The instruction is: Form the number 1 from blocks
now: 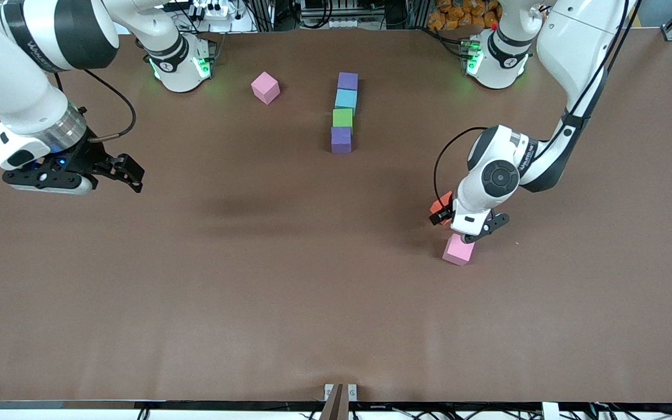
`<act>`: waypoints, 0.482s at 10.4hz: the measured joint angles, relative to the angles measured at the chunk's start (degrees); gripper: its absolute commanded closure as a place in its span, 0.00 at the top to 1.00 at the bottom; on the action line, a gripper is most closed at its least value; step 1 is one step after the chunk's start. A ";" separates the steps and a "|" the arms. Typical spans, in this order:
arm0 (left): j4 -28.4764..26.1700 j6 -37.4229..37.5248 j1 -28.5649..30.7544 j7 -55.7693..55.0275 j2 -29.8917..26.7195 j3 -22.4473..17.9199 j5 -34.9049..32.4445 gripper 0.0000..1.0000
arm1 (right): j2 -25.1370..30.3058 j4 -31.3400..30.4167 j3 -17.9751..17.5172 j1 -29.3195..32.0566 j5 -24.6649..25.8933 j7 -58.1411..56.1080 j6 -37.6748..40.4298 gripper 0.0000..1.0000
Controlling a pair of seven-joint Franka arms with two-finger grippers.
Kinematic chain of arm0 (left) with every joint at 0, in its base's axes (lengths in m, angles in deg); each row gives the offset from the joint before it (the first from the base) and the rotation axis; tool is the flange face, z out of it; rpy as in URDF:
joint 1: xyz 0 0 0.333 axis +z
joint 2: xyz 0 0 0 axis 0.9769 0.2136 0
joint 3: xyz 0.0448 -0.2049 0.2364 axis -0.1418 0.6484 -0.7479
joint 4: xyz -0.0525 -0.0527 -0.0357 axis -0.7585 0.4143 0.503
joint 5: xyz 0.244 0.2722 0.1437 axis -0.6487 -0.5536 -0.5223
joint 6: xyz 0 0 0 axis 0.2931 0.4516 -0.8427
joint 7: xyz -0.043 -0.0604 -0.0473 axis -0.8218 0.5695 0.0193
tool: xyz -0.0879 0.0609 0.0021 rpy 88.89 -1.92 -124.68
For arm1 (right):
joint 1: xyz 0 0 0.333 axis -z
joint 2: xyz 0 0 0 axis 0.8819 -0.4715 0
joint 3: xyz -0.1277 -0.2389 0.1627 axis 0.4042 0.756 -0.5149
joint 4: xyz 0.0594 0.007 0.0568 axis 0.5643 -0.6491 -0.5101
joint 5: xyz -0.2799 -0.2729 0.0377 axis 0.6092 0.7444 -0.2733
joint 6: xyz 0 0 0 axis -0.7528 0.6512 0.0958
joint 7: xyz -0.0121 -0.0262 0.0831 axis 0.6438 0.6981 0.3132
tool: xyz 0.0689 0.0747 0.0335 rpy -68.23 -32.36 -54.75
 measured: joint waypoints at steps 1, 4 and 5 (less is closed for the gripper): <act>-0.38 -0.82 -0.03 0.00 0.48 0.00 0.00 0.08 | -0.28 1.19 -0.23 0.83 0.04 -0.40 0.06 1.00; -0.77 -1.72 -0.68 0.01 0.81 0.12 0.00 0.00 | -3.24 7.99 -3.68 5.66 0.05 -2.44 4.98 1.00; -0.61 -1.94 -1.25 0.05 0.74 0.33 0.00 0.00 | -4.34 10.08 -4.30 6.67 0.05 -3.02 5.95 1.00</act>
